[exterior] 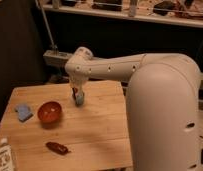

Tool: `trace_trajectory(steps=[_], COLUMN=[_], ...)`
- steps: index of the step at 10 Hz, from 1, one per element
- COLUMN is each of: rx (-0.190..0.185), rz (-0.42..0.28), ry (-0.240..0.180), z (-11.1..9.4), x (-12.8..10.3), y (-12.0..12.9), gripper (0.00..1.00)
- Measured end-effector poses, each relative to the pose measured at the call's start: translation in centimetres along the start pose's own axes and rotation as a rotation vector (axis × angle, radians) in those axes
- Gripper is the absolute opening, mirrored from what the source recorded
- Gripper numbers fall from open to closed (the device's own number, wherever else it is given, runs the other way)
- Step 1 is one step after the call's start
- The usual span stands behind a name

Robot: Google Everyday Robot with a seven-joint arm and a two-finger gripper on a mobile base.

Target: Place the eraser in the ceramic cup

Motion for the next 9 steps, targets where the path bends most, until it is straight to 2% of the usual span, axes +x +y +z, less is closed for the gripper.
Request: trace_trajectory(steps=[1, 2, 8, 9], rx=[0.000, -0.001, 0.021, 0.024], rz=[0.003, 0.011, 0.017, 0.017], ry=[0.002, 0.008, 0.008, 0.008], z=[0.03, 0.09, 0.09, 0.10], x=[0.06, 0.21, 0.40, 0.49], y=[0.01, -0.03, -0.22, -0.25], gripper=[0.01, 0.08, 0.74, 0.78])
